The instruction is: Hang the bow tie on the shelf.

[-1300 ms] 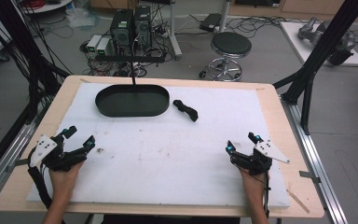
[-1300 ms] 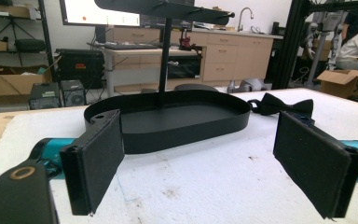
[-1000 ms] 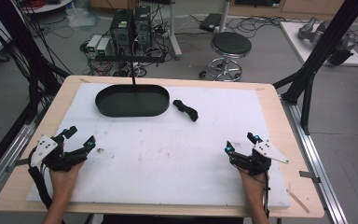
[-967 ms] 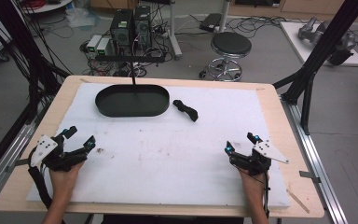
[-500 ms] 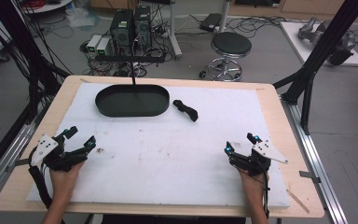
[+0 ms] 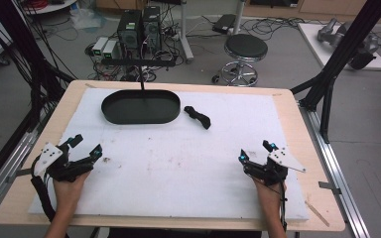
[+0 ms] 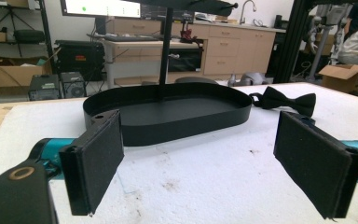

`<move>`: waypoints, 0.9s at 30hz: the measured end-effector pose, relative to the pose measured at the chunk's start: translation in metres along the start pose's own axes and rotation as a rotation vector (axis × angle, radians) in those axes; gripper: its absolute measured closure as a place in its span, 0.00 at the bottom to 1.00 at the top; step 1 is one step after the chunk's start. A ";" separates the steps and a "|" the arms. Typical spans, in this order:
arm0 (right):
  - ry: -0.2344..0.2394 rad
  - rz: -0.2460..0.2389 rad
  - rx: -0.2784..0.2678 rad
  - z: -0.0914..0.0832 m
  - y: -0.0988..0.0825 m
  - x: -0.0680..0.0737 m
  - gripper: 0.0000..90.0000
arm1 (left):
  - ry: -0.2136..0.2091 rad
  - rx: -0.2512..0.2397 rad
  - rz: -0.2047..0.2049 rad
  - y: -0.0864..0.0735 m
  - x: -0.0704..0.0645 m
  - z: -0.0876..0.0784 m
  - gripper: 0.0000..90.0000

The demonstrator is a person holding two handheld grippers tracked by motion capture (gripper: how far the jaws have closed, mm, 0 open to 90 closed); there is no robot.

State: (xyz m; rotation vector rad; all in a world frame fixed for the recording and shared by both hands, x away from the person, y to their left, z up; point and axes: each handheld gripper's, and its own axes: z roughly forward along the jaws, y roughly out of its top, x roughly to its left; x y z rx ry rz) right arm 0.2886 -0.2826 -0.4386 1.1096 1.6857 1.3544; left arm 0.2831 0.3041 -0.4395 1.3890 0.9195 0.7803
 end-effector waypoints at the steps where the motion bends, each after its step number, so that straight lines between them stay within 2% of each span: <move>1: 0.008 0.003 0.009 0.002 0.001 0.000 0.12 | -0.002 -0.002 -0.002 0.000 0.000 0.000 0.18; 8: 0.056 -0.012 0.014 0.013 0.016 0.000 0.12 | -0.007 0.001 0.002 0.000 0.000 0.001 0.18; 10: 0.080 -0.050 0.021 0.024 0.030 0.003 0.12 | -0.010 0.004 0.000 0.000 0.000 0.002 0.18; 14: 0.098 -0.072 0.032 0.036 0.043 0.008 0.12 | -0.013 0.002 -0.001 0.000 0.000 0.002 0.18; 17: 0.116 -0.099 0.040 0.052 0.059 0.010 0.16 | -0.015 0.004 0.001 -0.001 0.000 0.002 0.18; 19: 0.119 -0.094 0.045 0.054 0.060 0.011 0.17 | -0.015 0.004 0.000 -0.001 0.000 0.002 0.18; 21: 0.127 -0.102 0.055 0.067 0.071 0.013 0.17 | -0.014 0.007 0.002 -0.001 0.000 0.002 0.18; 22: 0.131 -0.116 0.051 0.070 0.074 0.013 0.18 | -0.015 0.009 0.000 -0.001 0.000 0.002 0.18; 24: 0.131 -0.114 0.056 0.074 0.077 0.014 0.18 | -0.016 0.008 0.001 -0.001 0.000 0.002 0.18; 25: 0.140 -0.112 0.070 0.084 0.085 0.016 0.19 | -0.016 0.008 0.001 -0.001 0.000 0.002 0.18; 27: 0.145 -0.116 0.068 0.087 0.087 0.017 0.19 | -0.016 0.008 -0.001 -0.001 0.000 0.002 0.18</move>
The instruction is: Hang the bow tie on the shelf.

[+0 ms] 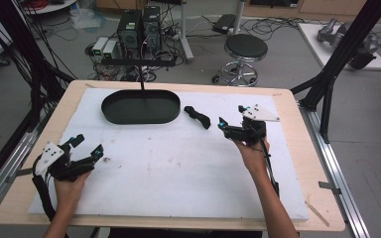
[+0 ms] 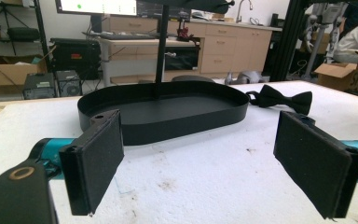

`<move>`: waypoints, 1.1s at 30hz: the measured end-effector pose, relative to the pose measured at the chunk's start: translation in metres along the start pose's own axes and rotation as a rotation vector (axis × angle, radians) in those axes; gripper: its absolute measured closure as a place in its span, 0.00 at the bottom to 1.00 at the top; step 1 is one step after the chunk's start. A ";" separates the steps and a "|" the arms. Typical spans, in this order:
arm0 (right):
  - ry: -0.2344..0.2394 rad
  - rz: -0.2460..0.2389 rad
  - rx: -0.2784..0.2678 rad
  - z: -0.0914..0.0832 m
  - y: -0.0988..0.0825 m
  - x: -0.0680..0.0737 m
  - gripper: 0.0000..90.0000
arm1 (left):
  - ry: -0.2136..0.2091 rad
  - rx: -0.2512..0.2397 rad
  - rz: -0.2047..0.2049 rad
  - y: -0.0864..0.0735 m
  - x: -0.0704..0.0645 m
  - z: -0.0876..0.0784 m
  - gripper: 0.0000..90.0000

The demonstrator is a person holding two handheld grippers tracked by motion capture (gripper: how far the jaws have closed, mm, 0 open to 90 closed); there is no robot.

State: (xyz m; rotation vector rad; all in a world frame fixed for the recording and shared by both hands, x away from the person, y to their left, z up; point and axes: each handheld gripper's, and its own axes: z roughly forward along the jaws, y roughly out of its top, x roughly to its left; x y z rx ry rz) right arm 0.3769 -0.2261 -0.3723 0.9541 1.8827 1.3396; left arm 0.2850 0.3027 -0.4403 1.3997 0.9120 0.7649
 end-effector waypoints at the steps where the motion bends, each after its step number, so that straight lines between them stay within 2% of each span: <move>1: 0.013 -0.013 0.008 0.011 0.007 0.001 0.20 | 0.000 0.000 0.002 0.000 0.000 0.000 0.18; 7: 0.014 -0.032 0.019 0.034 0.016 0.005 0.21 | 0.002 -0.001 0.000 0.000 0.000 0.000 0.18; 8: 0.017 -0.034 0.026 0.044 0.019 0.008 0.21 | 0.000 -0.001 0.000 0.000 0.000 0.000 0.18; 10: 0.020 -0.034 0.029 0.048 0.020 0.009 0.21 | -0.001 -0.001 -0.002 0.000 0.000 0.000 0.18; 14: 0.038 -0.047 0.040 0.067 0.023 0.014 0.24 | -0.002 -0.001 -0.002 0.000 0.000 0.000 0.18; 15: 0.040 -0.051 0.054 0.077 0.022 0.016 0.25 | -0.003 0.000 -0.001 0.000 0.000 0.000 0.18; 17: 0.042 -0.050 0.058 0.081 0.022 0.016 0.25 | -0.003 0.000 -0.002 0.000 0.000 0.000 0.18; 18: 0.042 -0.053 0.090 0.091 0.020 0.018 0.27 | -0.004 0.000 -0.002 0.000 0.000 0.000 0.18; 22: 0.040 -0.059 0.113 0.105 0.014 0.019 0.30 | -0.002 0.001 -0.005 0.000 0.000 0.000 0.18; 23: 0.041 -0.069 0.139 0.112 0.008 0.021 0.35 | -0.003 0.000 -0.005 0.000 0.001 0.000 0.18; 25: 0.040 -0.075 0.152 0.116 0.005 0.021 0.36 | -0.003 0.000 -0.006 0.000 0.001 0.000 0.18; 26: 0.037 -0.081 0.186 0.121 0.000 0.022 0.37 | -0.004 0.001 -0.006 0.000 0.001 0.000 0.18; 29: 0.039 -0.081 0.233 0.130 -0.010 0.022 0.42 | -0.001 0.000 -0.010 0.000 0.001 0.000 0.18; 33: 0.049 -0.102 0.270 0.138 -0.018 0.025 0.48 | 0.000 0.000 -0.011 0.000 0.001 0.000 0.18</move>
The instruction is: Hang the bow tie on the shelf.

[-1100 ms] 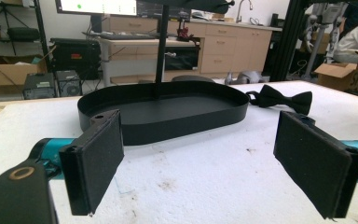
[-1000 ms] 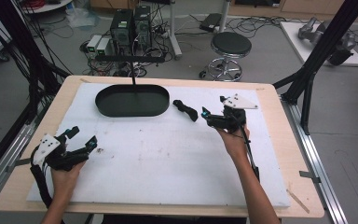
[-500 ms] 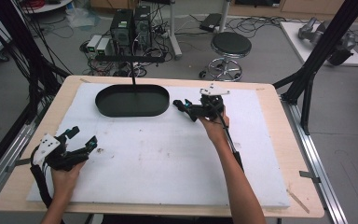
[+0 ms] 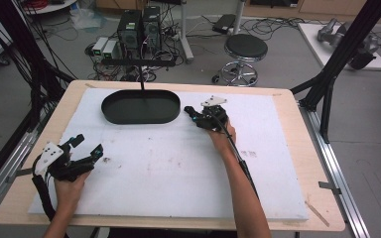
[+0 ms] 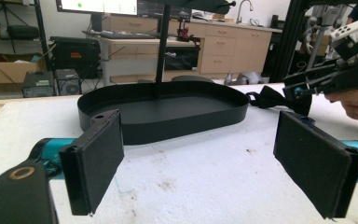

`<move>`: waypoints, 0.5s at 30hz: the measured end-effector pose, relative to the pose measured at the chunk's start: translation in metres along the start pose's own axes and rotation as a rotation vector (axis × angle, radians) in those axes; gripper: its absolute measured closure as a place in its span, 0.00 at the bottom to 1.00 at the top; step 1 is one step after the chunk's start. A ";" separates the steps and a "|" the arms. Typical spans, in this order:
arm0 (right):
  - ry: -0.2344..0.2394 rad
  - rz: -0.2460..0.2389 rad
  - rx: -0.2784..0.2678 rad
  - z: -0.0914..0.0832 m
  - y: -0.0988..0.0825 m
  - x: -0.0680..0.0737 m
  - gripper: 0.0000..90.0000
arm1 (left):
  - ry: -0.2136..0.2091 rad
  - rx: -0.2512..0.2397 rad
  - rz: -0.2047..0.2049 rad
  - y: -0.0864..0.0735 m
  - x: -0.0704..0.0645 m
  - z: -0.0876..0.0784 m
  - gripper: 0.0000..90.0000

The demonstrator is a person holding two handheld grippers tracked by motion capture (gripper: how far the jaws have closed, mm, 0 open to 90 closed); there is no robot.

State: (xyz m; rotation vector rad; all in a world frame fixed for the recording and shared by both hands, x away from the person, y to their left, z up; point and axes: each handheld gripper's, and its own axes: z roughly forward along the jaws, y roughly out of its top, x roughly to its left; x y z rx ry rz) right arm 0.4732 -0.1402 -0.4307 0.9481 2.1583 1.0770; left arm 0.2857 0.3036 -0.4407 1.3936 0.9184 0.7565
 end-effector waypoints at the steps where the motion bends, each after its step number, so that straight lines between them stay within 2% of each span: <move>1: 0.000 -0.005 0.005 0.002 -0.001 0.001 0.50 | 0.000 0.000 0.000 0.000 0.000 0.000 0.18; 5: 0.003 -0.026 0.030 0.007 -0.003 0.004 0.56 | 0.001 -0.001 -0.001 0.000 0.000 0.000 0.18; 10: -0.005 -0.053 0.048 0.009 -0.005 0.006 0.59 | 0.003 0.000 0.001 0.000 0.000 0.000 0.18; 15: -0.005 -0.060 0.067 0.013 -0.008 0.005 0.63 | 0.003 0.000 0.000 0.000 0.000 0.000 0.18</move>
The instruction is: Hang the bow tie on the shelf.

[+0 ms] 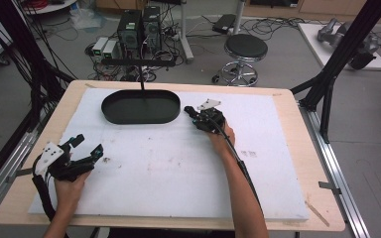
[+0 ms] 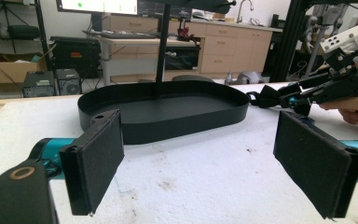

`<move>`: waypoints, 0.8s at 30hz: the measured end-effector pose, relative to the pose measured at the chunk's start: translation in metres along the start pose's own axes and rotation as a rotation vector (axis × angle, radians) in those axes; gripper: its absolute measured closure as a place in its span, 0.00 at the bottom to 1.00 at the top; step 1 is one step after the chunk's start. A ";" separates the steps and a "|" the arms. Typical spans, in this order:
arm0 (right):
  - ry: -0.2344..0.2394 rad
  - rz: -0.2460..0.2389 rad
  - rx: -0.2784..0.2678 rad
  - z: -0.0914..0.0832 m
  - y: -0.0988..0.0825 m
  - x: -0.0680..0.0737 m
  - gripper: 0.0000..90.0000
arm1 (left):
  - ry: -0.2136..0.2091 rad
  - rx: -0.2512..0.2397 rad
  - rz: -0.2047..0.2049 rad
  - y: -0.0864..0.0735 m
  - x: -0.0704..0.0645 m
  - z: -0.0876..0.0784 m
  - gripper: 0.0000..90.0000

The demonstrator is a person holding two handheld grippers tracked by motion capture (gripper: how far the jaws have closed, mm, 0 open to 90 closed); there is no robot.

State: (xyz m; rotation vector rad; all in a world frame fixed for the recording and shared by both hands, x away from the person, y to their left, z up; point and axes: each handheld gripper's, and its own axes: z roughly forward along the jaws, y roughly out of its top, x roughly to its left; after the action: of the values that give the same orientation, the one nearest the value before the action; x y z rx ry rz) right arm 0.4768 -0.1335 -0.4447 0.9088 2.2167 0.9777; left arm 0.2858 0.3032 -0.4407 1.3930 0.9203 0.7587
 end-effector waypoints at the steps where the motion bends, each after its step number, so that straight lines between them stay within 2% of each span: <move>1: 0.001 0.002 0.003 0.000 0.000 0.000 0.65 | 0.000 0.000 0.000 0.000 0.000 0.000 0.18; 2: 0.001 0.002 0.003 0.000 0.000 0.000 0.65 | 0.000 0.000 0.000 0.000 0.000 0.000 0.18; 5: -0.003 -0.004 0.015 0.001 0.000 0.002 0.76 | 0.000 0.000 -0.001 0.000 0.000 0.000 0.18; 7: -0.004 -0.009 0.005 0.000 0.001 0.003 0.79 | -0.001 0.001 -0.001 0.000 0.000 0.000 0.18; 12: -0.009 -0.017 -0.008 -0.004 0.004 0.005 0.80 | -0.001 0.001 0.000 0.000 0.000 0.000 0.18; 24: 0.012 0.008 -0.125 -0.037 0.021 -0.001 0.81 | -0.001 0.003 0.000 0.000 0.000 0.000 0.18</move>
State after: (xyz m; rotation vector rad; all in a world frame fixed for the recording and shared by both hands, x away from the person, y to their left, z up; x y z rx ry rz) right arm 0.4596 -0.1390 -0.4067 0.8581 2.1363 1.1145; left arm 0.2857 0.3032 -0.4407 1.3958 0.9214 0.7565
